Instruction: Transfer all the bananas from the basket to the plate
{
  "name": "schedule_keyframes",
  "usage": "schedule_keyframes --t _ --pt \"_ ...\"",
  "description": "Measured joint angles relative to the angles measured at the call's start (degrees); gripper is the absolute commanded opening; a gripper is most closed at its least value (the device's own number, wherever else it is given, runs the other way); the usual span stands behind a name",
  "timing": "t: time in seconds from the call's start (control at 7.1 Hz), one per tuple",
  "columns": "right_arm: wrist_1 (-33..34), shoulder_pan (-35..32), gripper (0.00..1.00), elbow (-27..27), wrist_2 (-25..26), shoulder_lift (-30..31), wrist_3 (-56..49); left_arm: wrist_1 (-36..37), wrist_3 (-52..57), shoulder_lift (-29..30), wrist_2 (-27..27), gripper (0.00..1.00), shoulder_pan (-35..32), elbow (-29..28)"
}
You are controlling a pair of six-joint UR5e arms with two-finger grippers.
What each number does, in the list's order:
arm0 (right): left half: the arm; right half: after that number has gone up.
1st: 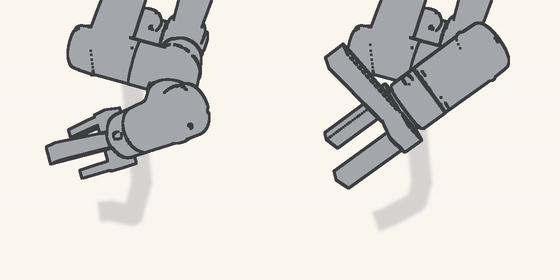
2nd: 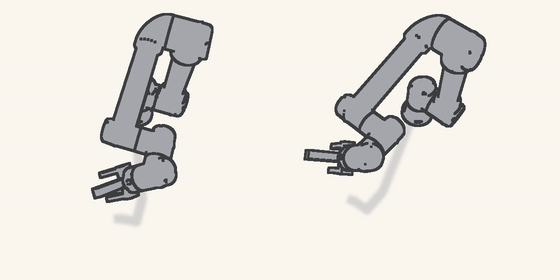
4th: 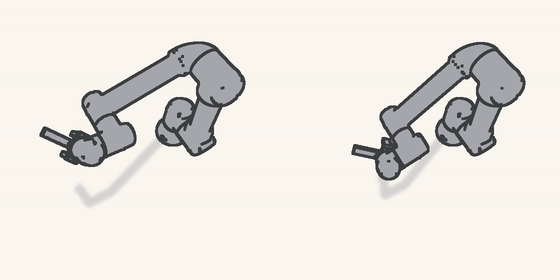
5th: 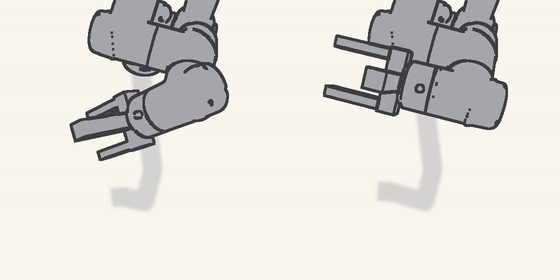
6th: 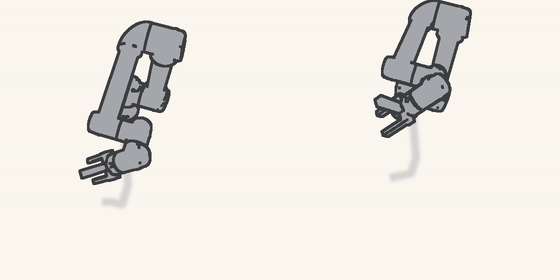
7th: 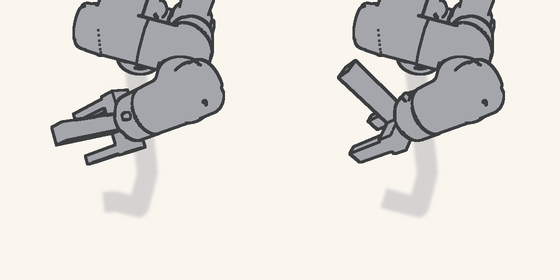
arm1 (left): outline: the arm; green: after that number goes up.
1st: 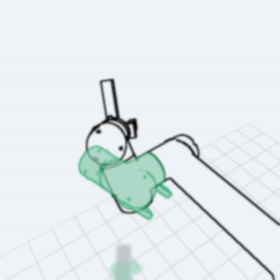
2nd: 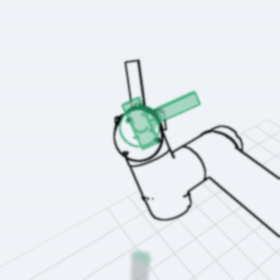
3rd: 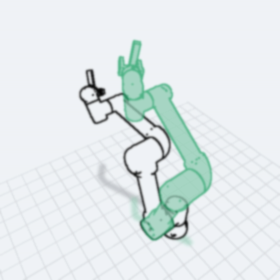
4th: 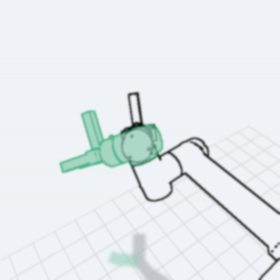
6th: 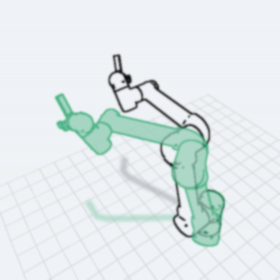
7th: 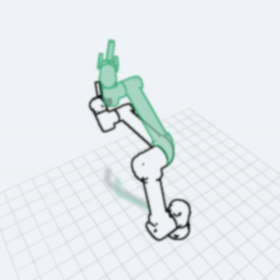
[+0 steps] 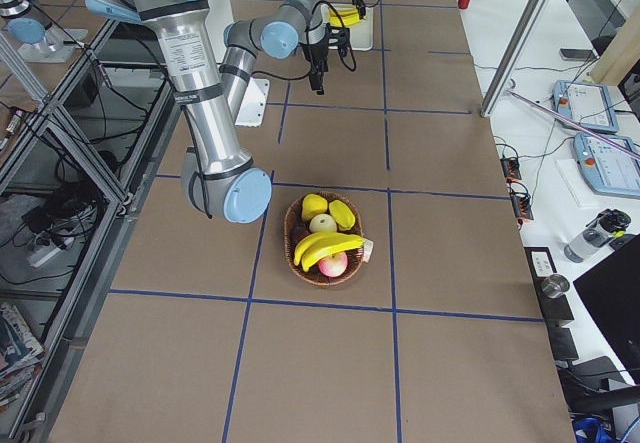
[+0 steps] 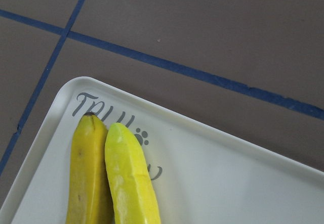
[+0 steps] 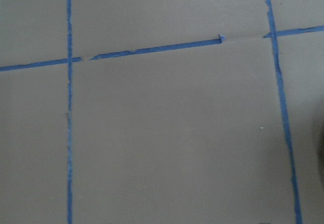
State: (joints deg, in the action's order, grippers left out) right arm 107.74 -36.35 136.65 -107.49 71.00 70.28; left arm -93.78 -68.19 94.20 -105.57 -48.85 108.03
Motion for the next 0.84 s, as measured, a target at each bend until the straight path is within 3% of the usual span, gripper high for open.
schedule_keyframes --t 0.28,0.56,0.84 --pt "0.62 -4.02 1.00 2.95 -0.14 8.35 -10.45 0.75 -0.05 1.30 -5.11 1.00 0.06 5.67" --pt "0.63 -9.78 1.00 3.56 -0.64 15.07 -23.32 4.18 -0.85 6.72 -9.00 1.00 0.58 8.16" --pt "0.63 -18.75 1.00 0.74 -5.72 18.62 -40.37 6.13 -2.74 10.58 -9.91 1.00 2.32 8.60"
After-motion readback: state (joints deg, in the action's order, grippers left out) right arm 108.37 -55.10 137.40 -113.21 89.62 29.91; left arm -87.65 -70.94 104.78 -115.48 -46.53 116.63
